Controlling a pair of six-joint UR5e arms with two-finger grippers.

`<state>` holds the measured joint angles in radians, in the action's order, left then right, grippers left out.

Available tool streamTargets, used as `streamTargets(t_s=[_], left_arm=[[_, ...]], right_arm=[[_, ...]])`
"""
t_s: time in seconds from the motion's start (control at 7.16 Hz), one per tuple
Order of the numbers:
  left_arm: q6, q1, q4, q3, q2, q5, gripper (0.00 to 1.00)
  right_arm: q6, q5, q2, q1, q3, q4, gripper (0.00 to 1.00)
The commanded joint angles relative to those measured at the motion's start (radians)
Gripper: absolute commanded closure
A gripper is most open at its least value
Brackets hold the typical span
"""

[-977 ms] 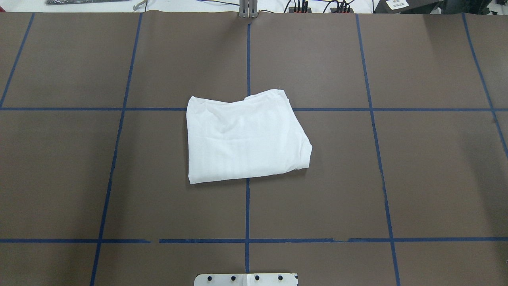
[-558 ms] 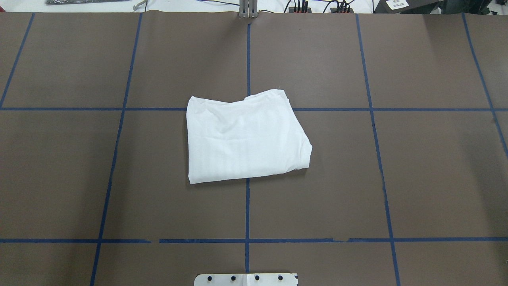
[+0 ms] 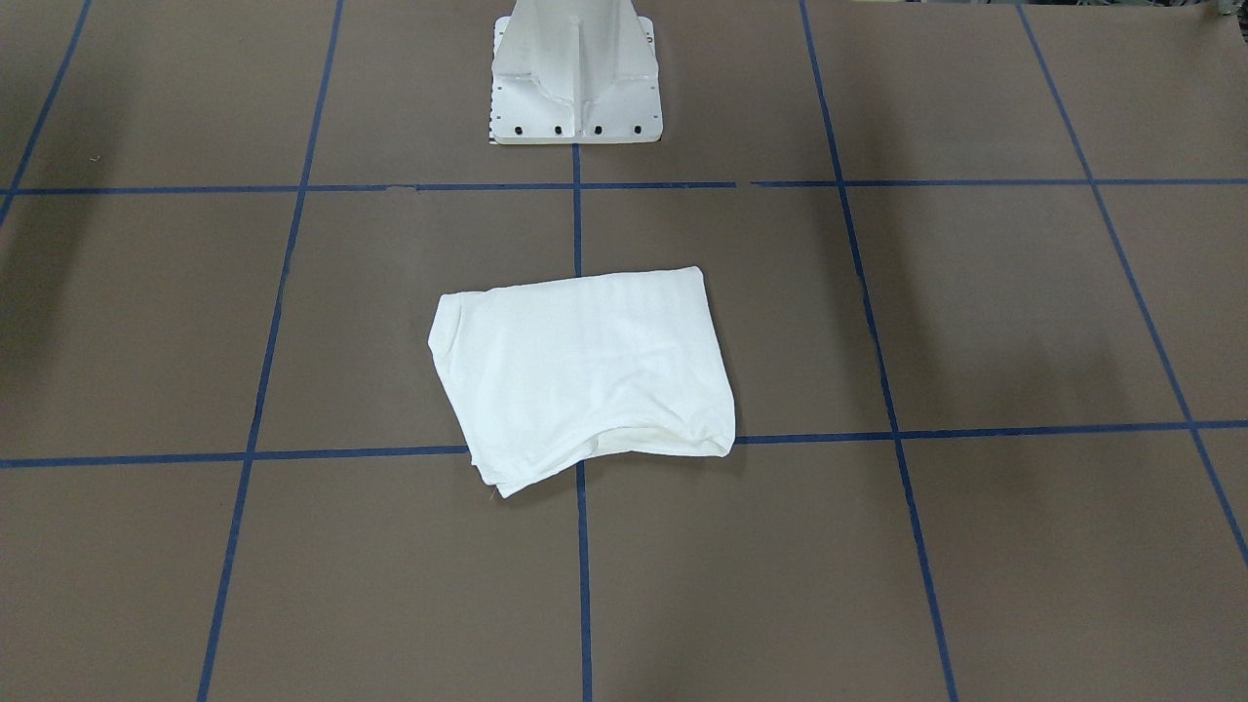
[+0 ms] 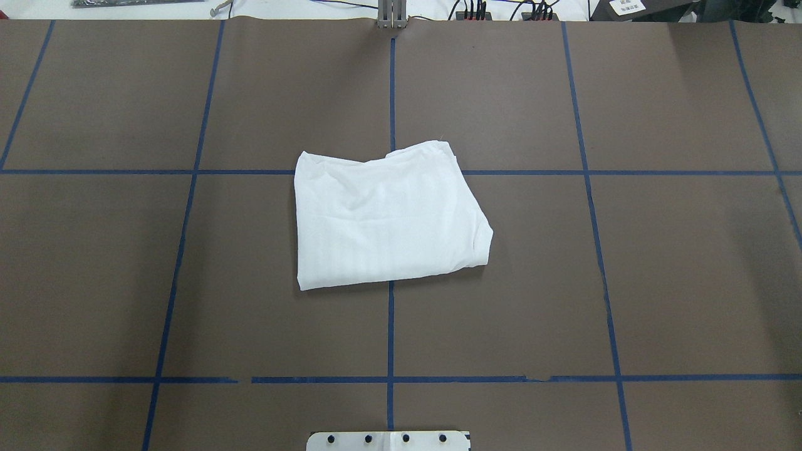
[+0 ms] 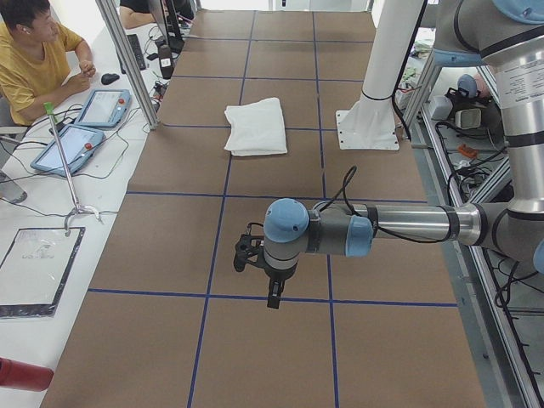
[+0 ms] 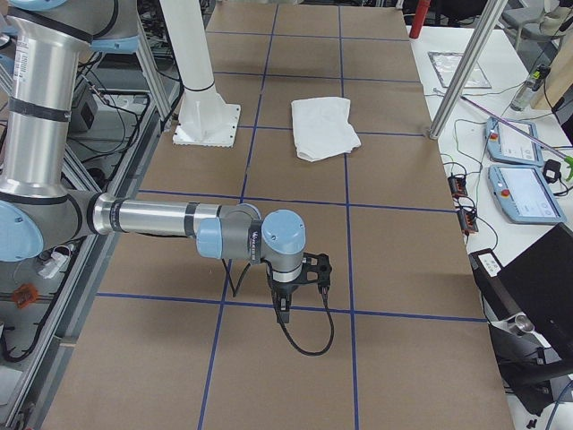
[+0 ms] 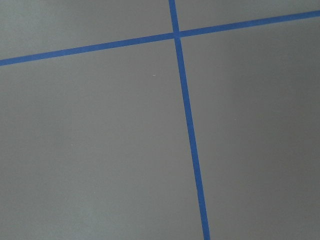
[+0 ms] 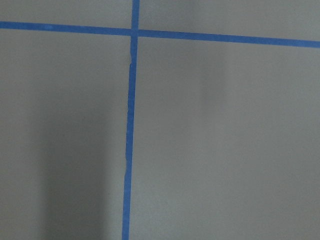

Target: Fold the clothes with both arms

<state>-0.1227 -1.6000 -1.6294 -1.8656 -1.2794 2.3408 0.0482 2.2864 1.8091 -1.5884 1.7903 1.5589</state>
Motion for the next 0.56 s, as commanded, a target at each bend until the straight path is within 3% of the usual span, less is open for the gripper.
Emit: streamTargets(t_s=[0.0,0.42], left_arm=[[0.0,0.0,-0.001,-0.003,0.0,0.0,0.0],[0.0,0.002,-0.003,-0.003,-0.001,0.0,0.0]], right_arm=[[0.007,0.004,0.015,0.001,-0.002,0.0,0.0],[0.006,-0.007,0.03,0.001,0.001,0.0,0.0]])
